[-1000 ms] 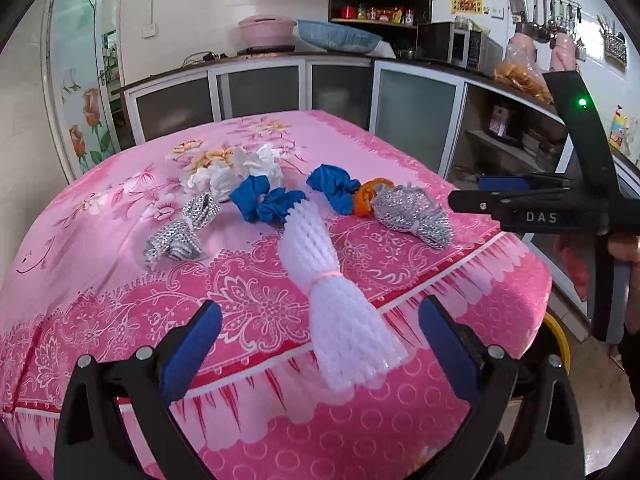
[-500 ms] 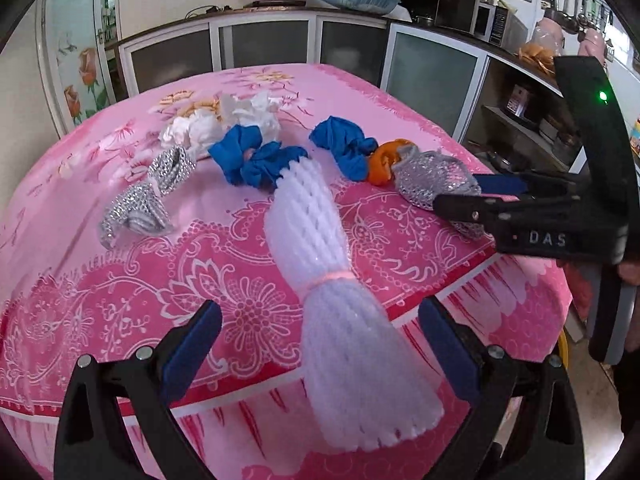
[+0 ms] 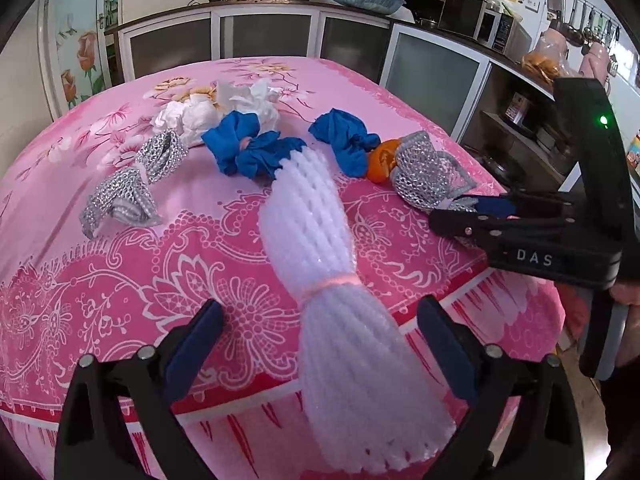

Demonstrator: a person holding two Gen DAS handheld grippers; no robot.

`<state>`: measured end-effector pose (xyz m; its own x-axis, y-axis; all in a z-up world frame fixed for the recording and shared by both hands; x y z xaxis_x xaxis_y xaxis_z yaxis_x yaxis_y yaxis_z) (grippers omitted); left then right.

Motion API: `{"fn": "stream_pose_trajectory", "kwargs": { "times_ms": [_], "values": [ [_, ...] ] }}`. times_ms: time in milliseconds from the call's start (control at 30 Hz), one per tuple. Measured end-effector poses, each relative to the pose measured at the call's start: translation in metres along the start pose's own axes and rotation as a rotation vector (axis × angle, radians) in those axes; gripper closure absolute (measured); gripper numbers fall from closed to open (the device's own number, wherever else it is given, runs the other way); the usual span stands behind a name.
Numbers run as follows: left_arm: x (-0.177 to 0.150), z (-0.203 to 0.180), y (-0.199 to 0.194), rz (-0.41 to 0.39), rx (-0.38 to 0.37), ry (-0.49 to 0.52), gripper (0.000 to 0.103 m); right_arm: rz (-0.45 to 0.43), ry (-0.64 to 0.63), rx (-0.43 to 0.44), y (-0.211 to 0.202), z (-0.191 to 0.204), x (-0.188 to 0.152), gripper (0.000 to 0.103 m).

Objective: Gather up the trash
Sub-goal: 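Grasp the white foam net with the left gripper while the right grasps the silver mesh net, then carry the foam net and silver mesh net over the bin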

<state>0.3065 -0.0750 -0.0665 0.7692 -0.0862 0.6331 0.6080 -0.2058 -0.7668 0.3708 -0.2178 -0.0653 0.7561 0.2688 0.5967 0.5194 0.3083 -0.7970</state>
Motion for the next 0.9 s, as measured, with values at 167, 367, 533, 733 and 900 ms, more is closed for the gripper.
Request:
{"fn": "stream_pose_trajectory", "kwargs": {
  "times_ms": [167, 367, 533, 733, 900],
  "values": [
    [0.001, 0.009, 0.005, 0.018, 0.004, -0.018, 0.071, -0.008, 0.006, -0.007, -0.001, 0.001, 0.001, 0.078],
    [0.002, 0.020, -0.004, 0.017, -0.054, -0.080, 0.079, -0.023, 0.035, 0.020, -0.012, 0.002, 0.000, 0.079],
    [0.002, 0.030, -0.027, -0.013, -0.045, -0.078, 0.079, -0.070, 0.060, 0.046, -0.041, 0.002, 0.000, 0.079],
    [0.001, 0.030, -0.060, -0.055, -0.033, -0.043, 0.079, -0.118, 0.091, 0.054, -0.079, -0.001, -0.008, 0.079],
    [-0.003, 0.008, -0.073, -0.064, -0.059, 0.017, 0.079, -0.132, 0.136, 0.027, -0.103, -0.015, -0.033, 0.079]
  ]
}}
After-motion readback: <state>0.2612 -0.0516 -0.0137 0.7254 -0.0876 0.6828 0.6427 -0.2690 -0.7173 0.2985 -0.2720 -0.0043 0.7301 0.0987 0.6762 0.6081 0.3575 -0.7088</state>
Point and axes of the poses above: each gripper's, at about its wrist camera, not at the fingertips, and y roughly the way its jaws point, z to its left, x to its top, the point moved 6 cm from there along y, roughly the way its jaws point, and after that the axes turned 1 degree about x, right-handed, at the moved point
